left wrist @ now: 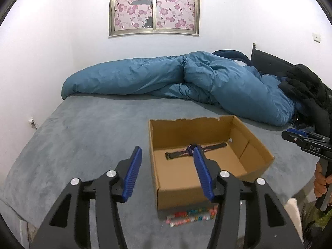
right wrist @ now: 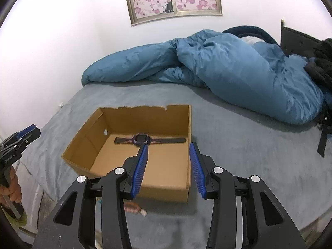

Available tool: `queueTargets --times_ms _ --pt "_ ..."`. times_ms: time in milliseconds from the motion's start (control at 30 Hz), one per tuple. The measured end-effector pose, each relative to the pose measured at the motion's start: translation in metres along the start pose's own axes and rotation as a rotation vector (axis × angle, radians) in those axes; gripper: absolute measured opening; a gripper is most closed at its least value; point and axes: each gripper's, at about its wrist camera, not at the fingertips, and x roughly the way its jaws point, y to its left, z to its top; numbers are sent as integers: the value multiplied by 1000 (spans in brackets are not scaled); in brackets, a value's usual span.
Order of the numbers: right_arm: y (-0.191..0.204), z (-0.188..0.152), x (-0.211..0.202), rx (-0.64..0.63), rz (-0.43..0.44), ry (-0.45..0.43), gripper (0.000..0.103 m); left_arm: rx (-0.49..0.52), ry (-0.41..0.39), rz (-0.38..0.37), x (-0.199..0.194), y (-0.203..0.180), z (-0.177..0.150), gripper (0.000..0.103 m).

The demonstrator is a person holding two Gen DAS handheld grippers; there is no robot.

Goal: Organize jewelry
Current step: 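Open the left tool to drop the watch and withdraw from the box, then lower the left tool to the multicolour bead bracelet and close on it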

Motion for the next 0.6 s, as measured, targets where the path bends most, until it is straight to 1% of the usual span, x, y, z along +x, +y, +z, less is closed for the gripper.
queueTargets --times_ms 167,300,433,533,600 --pt "14 -33 -10 -13 29 -21 40 28 6 -11 -5 -1 -28 58" --pt "28 -52 -5 -36 64 -15 40 78 38 -17 1 -7 -56 59" --pt "50 -72 7 -73 116 15 40 101 71 -21 14 -8 -81 59" --pt "64 -83 21 -88 157 53 40 126 89 -15 27 -8 -95 59" --pt "74 -92 35 -88 189 93 36 144 102 -14 36 -7 -103 59"
